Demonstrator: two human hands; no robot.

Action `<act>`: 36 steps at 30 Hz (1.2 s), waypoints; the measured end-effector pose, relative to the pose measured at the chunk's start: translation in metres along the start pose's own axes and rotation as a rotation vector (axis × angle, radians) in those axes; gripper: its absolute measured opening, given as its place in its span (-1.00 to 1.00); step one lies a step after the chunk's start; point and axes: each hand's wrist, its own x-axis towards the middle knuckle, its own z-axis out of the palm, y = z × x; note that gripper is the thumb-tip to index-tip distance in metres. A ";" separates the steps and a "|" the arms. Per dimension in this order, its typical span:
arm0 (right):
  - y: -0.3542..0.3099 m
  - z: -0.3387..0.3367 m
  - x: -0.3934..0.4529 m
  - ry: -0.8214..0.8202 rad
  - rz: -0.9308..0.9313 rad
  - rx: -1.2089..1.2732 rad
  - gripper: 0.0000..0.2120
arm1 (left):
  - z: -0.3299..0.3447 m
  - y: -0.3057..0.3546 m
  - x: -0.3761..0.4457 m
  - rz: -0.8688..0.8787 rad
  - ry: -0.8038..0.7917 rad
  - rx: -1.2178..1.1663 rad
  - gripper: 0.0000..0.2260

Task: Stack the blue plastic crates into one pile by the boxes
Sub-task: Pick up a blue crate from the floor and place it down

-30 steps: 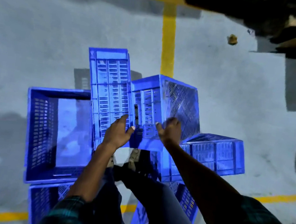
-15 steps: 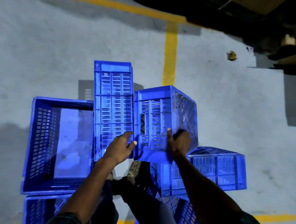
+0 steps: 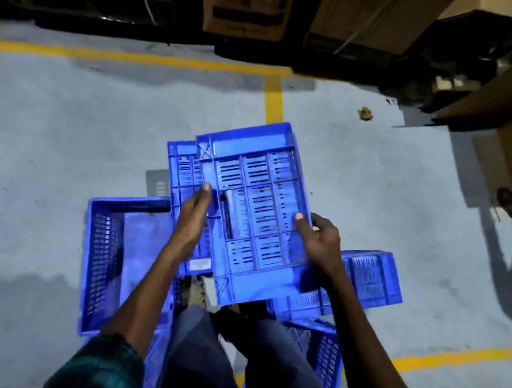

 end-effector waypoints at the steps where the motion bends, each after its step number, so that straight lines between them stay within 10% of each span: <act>1: -0.013 0.001 -0.014 0.010 -0.023 -0.009 -0.87 | -0.007 0.009 -0.006 -0.018 0.024 -0.034 -0.50; 12: -0.124 -0.053 -0.070 -0.119 -0.160 -0.342 -0.57 | -0.034 0.087 -0.081 -0.007 0.181 -0.557 -0.51; 17: -0.168 -0.056 -0.077 -0.208 -0.211 -0.383 -0.74 | -0.037 0.104 -0.102 0.033 0.296 -0.734 -0.58; 25: -0.219 -0.001 -0.119 -0.110 -0.482 -0.591 -0.38 | -0.061 0.139 -0.125 0.149 0.463 -0.768 -0.62; 36: -0.272 0.046 -0.143 -0.319 -0.703 -0.667 -0.37 | -0.072 0.172 -0.145 0.269 0.492 -0.713 -0.60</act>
